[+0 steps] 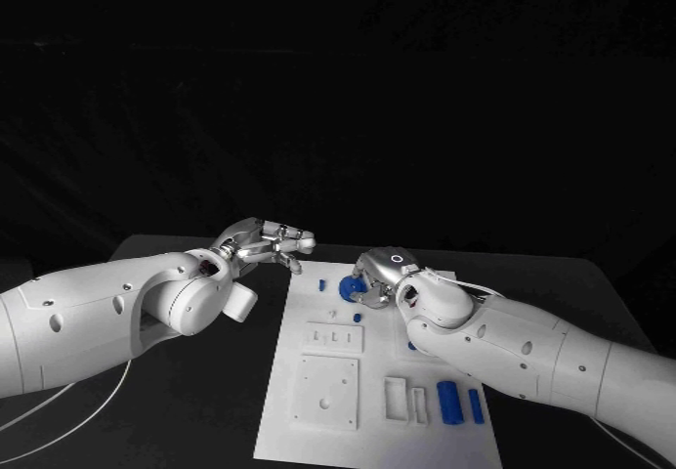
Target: Assemble the parts on the task board
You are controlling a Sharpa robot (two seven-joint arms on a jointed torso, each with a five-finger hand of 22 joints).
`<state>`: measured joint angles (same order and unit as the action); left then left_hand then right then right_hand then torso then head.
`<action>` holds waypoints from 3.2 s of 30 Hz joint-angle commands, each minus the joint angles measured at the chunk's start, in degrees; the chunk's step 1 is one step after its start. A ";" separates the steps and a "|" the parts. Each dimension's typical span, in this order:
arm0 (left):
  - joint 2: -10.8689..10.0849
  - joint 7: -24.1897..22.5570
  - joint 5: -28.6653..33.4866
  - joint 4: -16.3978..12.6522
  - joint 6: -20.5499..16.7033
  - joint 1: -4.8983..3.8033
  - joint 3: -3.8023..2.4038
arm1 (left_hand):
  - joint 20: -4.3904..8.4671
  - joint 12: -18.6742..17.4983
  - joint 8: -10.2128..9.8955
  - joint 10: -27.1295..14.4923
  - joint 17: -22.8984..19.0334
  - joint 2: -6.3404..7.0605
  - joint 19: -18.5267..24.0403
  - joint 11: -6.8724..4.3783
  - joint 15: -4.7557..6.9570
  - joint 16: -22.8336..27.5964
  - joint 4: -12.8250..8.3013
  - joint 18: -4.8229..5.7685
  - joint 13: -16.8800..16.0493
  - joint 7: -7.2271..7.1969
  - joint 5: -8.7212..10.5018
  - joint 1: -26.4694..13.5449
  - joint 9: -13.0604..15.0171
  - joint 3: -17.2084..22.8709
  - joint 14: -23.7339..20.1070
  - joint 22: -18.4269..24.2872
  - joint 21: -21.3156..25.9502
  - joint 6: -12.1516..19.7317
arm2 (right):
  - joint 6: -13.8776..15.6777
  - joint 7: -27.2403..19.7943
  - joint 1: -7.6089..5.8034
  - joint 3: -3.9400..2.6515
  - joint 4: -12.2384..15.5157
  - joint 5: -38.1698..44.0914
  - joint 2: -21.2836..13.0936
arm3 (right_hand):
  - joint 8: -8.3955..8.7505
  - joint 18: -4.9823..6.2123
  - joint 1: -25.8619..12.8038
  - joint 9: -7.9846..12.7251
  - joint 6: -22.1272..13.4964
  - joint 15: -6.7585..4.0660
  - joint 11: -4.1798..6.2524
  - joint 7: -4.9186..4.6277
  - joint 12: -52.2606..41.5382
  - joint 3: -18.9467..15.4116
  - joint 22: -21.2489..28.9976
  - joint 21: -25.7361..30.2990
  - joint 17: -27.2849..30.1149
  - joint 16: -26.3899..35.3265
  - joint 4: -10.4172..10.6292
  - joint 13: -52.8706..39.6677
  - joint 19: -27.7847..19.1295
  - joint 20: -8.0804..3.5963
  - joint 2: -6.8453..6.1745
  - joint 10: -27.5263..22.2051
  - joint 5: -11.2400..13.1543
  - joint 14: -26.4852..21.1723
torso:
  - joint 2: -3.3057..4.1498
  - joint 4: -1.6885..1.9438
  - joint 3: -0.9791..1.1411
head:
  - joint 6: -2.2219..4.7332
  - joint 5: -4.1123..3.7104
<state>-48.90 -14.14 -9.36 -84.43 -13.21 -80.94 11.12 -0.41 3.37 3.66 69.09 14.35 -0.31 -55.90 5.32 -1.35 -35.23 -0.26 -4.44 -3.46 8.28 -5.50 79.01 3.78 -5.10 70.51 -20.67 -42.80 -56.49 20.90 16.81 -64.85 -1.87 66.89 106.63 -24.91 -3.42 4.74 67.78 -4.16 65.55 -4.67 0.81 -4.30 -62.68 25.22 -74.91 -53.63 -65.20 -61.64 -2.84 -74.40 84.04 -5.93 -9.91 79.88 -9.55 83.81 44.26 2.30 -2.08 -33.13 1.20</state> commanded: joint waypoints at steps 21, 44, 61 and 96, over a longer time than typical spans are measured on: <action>0.14 -0.25 -0.21 0.12 0.94 -0.05 -0.04 | 0.05 0.17 -0.03 -0.47 -0.06 -0.29 0.45 -0.04 -0.03 -0.31 -0.34 0.07 -0.08 -0.04 -0.39 0.15 0.04 -0.04 -0.54 -0.07 -0.32 0.18 | -1.46 -1.66 0.17 0.44 -1.07 -3.65 0.30 | -0.20 -0.30 -4.75 0.44 -6.50 -0.05 -0.75 -1.33 1.60 -8.96 -6.42 1.54 0.42 1.16 12.54 1.22 2.54 -0.02 -2.57 -0.57 6.77 -0.34 | -0.11 -0.13 0.04 | -0.04 0.30; -0.01 0.00 -0.21 0.47 0.78 -0.04 -0.02 | 0.08 0.15 -0.02 -0.60 -0.12 -0.90 0.49 -0.03 0.00 -0.38 -0.71 0.03 -0.06 -0.03 -1.03 0.44 0.04 0.03 -0.59 -0.02 -0.52 0.25 | -0.95 -1.63 0.55 0.46 1.03 -6.05 -2.60 | -0.22 -0.46 -9.23 0.38 -4.64 -0.29 -0.35 -0.83 0.57 -0.44 -6.65 0.08 -0.62 0.31 13.22 -0.16 2.68 -0.31 -1.51 0.24 6.77 -0.10 | -0.10 -0.19 0.07 | -0.24 0.39; -0.34 -0.38 -0.21 1.44 0.88 -0.02 0.03 | 0.06 0.17 -0.02 -0.49 -0.12 -1.01 0.67 -0.06 0.00 -0.36 -1.05 0.05 -0.07 -0.07 -1.04 0.48 0.04 -0.25 -0.68 -0.06 -0.60 0.22 | 7.87 -10.94 0.82 -3.14 8.48 -18.33 -12.34 | -0.21 -0.18 -3.27 0.41 -5.77 0.15 -0.78 -1.34 0.89 -8.23 -6.50 0.74 0.45 1.01 10.63 0.06 2.42 0.27 -0.86 -0.02 5.94 -0.23 | -0.40 -0.76 0.15 | 0.35 0.22; -0.28 -0.67 -1.43 3.77 2.31 0.77 0.07 | 0.25 0.20 -0.03 0.54 -0.15 -1.17 0.86 -0.30 0.11 -0.07 -1.53 0.33 -0.06 -0.16 -1.05 0.74 0.04 -0.74 -0.79 -0.09 -0.57 -0.21 | -10.31 -27.47 3.97 -7.63 -5.23 -35.97 -20.59 | -0.18 -1.70 7.06 0.41 -9.25 -1.22 1.57 0.64 2.97 -18.39 -6.27 2.64 0.26 2.81 -9.34 1.12 0.85 -1.06 4.41 -2.07 -12.37 -1.27 | 0.06 -2.01 2.03 | 0.32 0.09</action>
<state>-49.27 -14.07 -10.54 -80.62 -11.94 -80.18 11.23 -0.20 3.38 3.66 69.99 14.24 -1.21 -55.28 5.01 -1.14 -35.23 -1.51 -4.45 -3.48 7.87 -6.38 79.92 3.78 -5.90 69.90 -20.67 -43.03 -56.90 13.33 -9.72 -61.04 -9.47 61.97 69.93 -45.69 -3.48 3.93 74.44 -3.78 56.66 -5.48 1.96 -3.69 -60.01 6.83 -74.91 -51.24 -64.84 -58.95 -11.95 -73.25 83.95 -6.67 -5.36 77.71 -21.53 82.45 44.23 0.21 -0.08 -32.92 1.87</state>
